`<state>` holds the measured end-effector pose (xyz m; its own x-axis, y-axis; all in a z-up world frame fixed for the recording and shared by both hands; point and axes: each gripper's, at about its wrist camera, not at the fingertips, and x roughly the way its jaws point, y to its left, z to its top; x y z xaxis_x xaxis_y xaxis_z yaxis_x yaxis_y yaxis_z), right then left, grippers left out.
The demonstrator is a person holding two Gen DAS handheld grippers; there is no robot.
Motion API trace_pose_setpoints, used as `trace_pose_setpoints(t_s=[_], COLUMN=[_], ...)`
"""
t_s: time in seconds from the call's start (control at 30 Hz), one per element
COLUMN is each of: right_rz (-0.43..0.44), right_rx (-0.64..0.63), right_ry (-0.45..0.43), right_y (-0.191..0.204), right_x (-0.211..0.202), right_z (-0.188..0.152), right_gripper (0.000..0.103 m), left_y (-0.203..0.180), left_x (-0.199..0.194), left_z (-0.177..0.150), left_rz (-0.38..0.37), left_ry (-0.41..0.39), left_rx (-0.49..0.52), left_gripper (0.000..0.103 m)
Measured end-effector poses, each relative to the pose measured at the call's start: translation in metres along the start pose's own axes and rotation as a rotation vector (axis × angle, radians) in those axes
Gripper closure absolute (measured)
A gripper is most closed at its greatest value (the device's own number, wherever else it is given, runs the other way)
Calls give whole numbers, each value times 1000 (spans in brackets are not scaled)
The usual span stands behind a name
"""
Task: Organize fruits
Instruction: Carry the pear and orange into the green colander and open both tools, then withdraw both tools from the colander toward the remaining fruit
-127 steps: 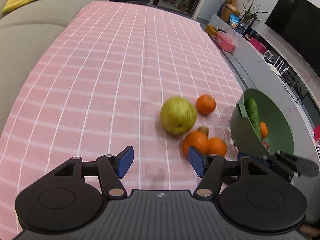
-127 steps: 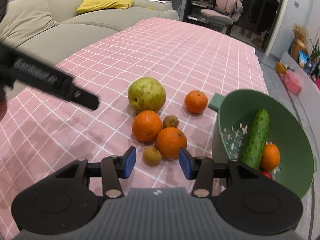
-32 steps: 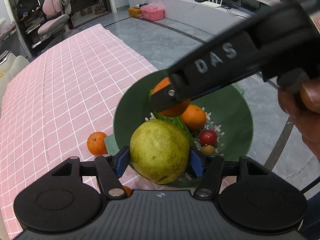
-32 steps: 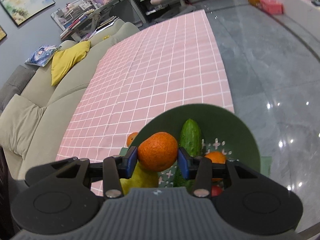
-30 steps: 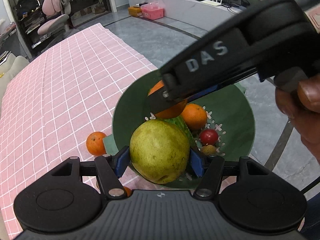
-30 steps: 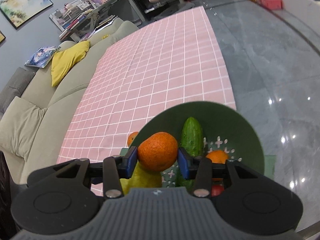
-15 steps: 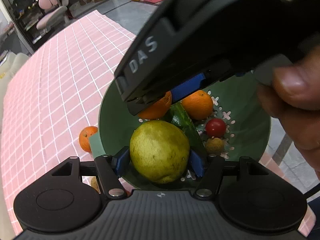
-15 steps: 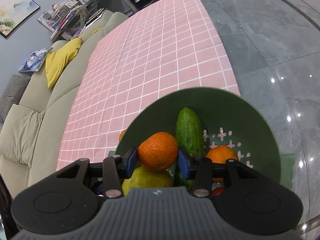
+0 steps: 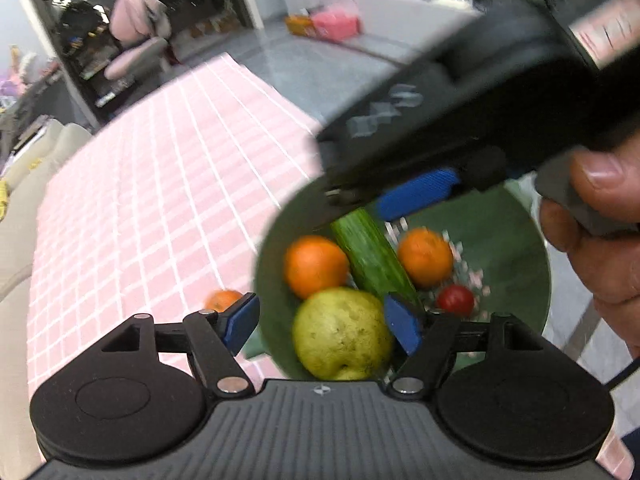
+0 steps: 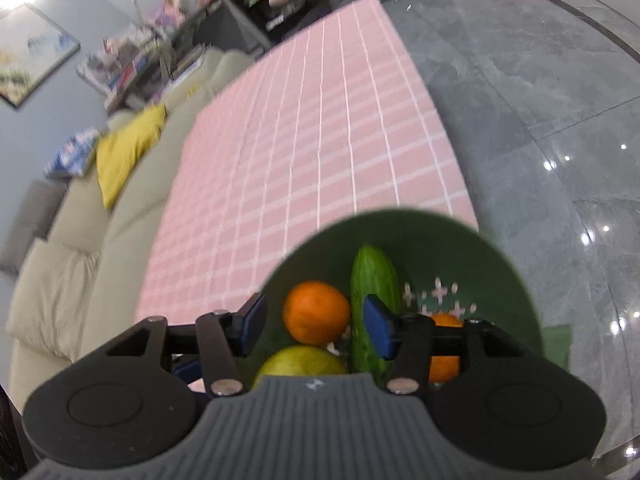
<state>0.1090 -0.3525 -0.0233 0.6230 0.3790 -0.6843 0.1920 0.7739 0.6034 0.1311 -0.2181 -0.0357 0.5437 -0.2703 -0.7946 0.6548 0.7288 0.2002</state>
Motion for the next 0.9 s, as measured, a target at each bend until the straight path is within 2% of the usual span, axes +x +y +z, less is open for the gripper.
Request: trace_pose_setpoints(t_s=[0.17,0.43,0.7,0.9], right_rz=[14,16,2,-17], right_rx=[28,-30,-102,-148], right_ry=[-57,-68,-74,-92], right_y=[-3,10,26,40], right_x=[-23,-40,-54,-65], right_z=[4,-7,-27,-42], right_gripper=[51,51,51,51], left_y=[29,80,112,125], left_x=[-31,-53,-91,-122], left_z=[-11,-61,-109,-128], left_rz=[-13,-1,26,61], left_ry=[-58,15,15,11], left_rx=[-118,-318,-514,-530], left_gripper=[15,15,15,15])
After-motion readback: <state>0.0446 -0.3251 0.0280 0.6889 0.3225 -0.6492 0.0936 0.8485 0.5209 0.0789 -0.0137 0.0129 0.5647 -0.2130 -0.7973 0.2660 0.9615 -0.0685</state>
